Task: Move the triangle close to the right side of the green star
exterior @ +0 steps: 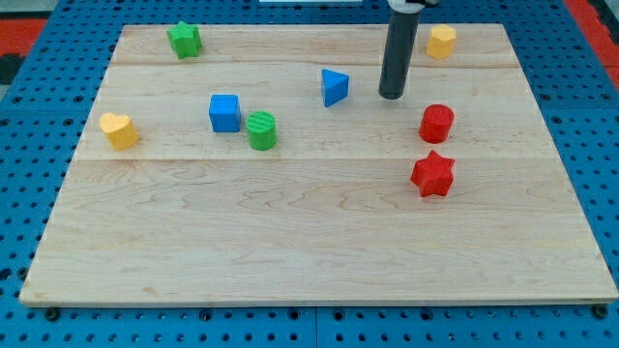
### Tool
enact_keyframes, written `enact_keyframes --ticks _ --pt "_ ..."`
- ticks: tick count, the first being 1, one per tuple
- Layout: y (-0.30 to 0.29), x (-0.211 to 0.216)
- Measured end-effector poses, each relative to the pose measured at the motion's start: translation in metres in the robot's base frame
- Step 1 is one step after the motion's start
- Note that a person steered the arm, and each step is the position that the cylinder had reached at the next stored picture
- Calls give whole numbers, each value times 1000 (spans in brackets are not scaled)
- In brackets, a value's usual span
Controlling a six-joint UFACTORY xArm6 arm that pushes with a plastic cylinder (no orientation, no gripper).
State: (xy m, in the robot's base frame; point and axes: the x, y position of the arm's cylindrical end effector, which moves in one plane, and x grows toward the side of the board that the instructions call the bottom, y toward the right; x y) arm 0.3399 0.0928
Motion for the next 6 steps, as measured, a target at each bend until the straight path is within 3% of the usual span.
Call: enact_keyframes --ticks 1,2,3,4,5,6 --pt "-89 -60" --pt "-202 -79" --pt "-124 -73" --pt "-26 6" --pt "-25 27" --pt "-121 -11"
